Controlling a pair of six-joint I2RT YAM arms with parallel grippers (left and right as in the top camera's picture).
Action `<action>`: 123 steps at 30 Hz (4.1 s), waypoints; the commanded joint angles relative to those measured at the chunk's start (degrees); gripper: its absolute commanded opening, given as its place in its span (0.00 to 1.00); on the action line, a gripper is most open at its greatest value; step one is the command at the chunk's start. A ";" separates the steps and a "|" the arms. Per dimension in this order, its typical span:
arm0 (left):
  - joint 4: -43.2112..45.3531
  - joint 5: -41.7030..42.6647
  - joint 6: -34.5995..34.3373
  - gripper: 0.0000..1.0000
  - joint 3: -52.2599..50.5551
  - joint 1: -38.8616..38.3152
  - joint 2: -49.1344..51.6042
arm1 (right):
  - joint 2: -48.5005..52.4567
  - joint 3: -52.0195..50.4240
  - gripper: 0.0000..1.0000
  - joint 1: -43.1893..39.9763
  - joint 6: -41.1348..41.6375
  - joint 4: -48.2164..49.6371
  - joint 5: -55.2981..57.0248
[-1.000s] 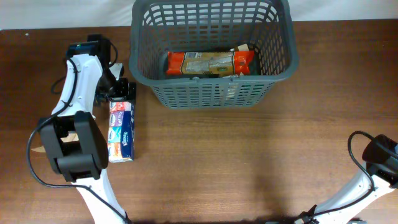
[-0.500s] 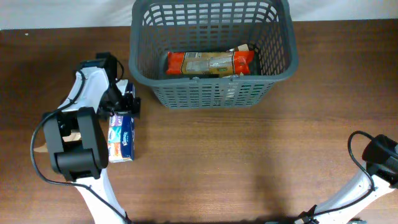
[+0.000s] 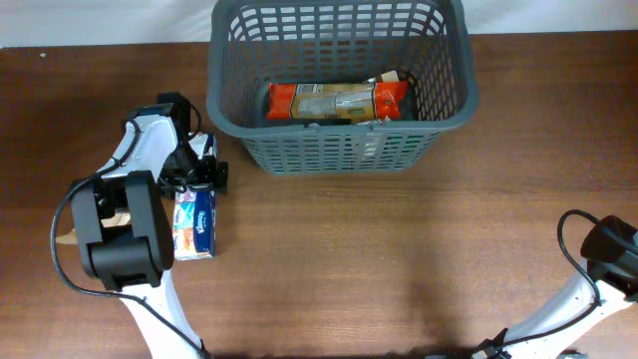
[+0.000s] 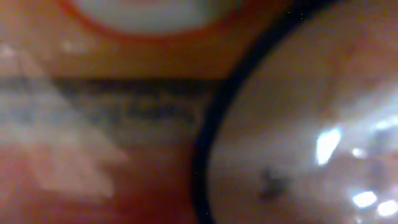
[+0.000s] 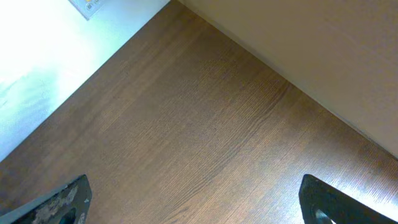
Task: Pack container
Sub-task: 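Lower the left gripper and close it on the tissue pack's top end, then lift the tissue pack and carry it over the basket with the left gripper, then lower the tissue pack into the basket and open the left gripper, then withdraw the left gripper and move it toward the brown paper pouch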
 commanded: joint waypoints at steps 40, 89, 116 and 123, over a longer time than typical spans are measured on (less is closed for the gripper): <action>-18.08 -1.51 6.47 0.02 81.70 -3.78 1.03 | -1.40 -0.15 0.99 0.04 0.07 -0.33 -0.48; -17.73 18.08 32.44 0.44 82.12 -25.66 21.31 | -1.40 -0.15 0.99 0.04 0.07 -0.33 -0.48; -22.23 18.03 29.66 0.84 80.67 -16.33 2.86 | -1.40 -0.15 0.99 0.04 0.07 -0.33 -0.48; -23.39 18.01 29.64 1.00 80.67 -11.63 -5.84 | -1.40 -0.15 0.99 0.04 0.07 -0.33 -0.48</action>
